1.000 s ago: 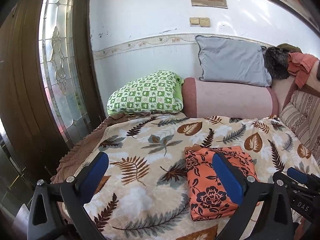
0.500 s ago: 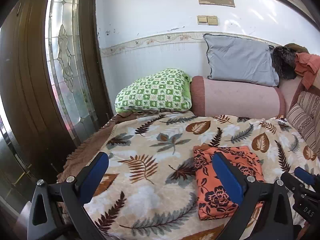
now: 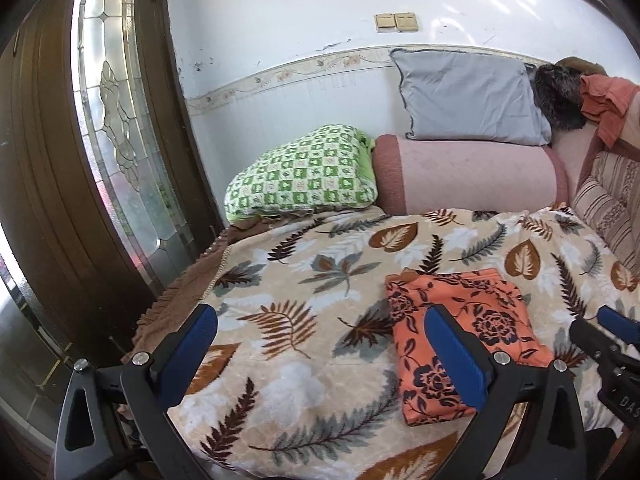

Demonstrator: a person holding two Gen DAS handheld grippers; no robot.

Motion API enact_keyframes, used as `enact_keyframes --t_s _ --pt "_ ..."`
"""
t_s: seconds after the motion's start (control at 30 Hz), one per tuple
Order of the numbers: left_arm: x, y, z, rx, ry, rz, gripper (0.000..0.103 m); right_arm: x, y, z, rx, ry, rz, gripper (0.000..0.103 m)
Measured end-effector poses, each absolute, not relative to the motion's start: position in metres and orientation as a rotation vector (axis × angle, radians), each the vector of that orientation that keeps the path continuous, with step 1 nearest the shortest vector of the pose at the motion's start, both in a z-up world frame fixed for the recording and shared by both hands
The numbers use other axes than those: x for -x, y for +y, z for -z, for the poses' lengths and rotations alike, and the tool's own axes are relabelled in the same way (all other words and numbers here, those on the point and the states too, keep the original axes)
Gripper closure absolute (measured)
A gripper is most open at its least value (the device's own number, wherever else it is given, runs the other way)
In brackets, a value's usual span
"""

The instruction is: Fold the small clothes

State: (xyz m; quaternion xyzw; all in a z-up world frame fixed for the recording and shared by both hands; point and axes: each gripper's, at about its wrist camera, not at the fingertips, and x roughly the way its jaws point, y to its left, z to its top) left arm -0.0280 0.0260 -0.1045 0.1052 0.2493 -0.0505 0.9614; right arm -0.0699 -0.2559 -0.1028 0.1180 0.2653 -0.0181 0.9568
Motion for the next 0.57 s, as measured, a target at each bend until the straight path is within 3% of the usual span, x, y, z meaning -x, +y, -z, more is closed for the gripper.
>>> enact_keyframes --t_s 0.57 --pt "0.007 0.027 0.120 -0.083 0.561 0.224 0.000 0.056 -0.263 0.119 -0.246 0.577 0.005 0.039"
